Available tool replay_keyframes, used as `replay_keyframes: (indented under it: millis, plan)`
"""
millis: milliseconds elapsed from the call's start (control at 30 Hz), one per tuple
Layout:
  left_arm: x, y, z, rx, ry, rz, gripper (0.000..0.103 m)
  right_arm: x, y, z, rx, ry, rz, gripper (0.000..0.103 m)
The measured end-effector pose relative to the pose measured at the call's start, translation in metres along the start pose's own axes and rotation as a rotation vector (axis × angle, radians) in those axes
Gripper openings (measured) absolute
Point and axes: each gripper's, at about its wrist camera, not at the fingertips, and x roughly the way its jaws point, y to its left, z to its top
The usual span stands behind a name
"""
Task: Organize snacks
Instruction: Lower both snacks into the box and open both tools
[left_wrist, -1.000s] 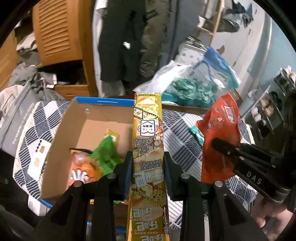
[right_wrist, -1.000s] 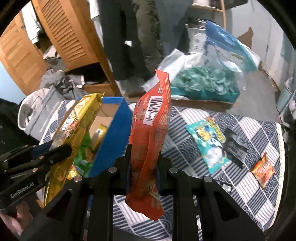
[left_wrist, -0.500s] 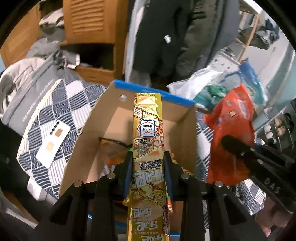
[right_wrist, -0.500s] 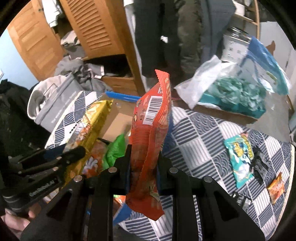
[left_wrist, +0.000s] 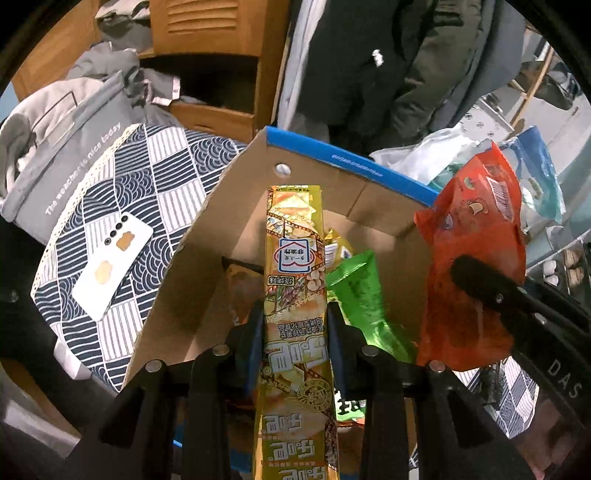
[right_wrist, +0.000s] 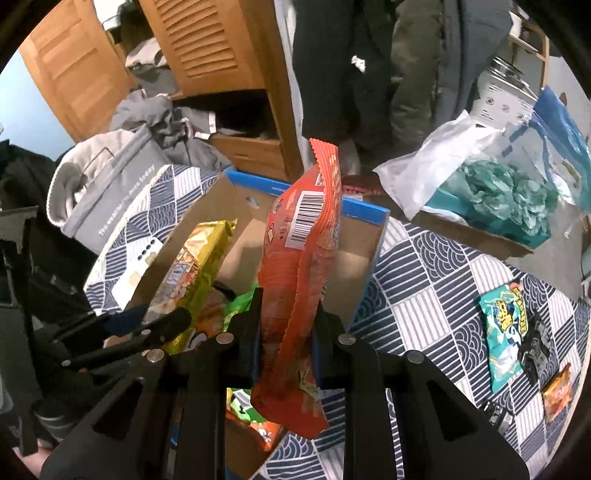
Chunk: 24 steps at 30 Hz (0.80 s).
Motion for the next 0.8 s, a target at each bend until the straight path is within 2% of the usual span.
replay_keyframes:
  millis: [100, 167, 300, 400, 533, 600, 800]
  plan:
    - [-0.003, 0.004, 0.002, -0.015, -0.02, 0.006, 0.036, 0.007, 0.005, 0.003, -0.023, 0.017, -0.003, 0.019]
    - [-0.007, 0.006, 0.002, -0.018, -0.034, 0.007, 0.051, 0.009, 0.008, 0.004, -0.032, 0.01, -0.001, 0.024]
    - [-0.011, 0.009, 0.001, -0.023, -0.043, 0.018, 0.054, 0.005, 0.008, 0.005, -0.032, -0.02, -0.006, 0.047]
    - [-0.013, 0.01, 0.0, -0.027, -0.039, 0.009, 0.054, 0.0, 0.004, 0.006, -0.017, -0.028, 0.001, 0.047]
    - [-0.022, 0.008, -0.001, -0.025, -0.058, -0.001, 0.063, -0.006, 0.0, 0.005, -0.004, -0.037, 0.0, 0.05]
    - [-0.025, 0.005, -0.001, -0.019, -0.067, -0.005, 0.064, -0.01, -0.004, 0.002, 0.007, -0.044, -0.001, 0.054]
    - [-0.031, -0.009, -0.002, 0.006, -0.075, -0.019, 0.065, -0.021, -0.017, -0.004, 0.03, -0.055, -0.016, 0.055]
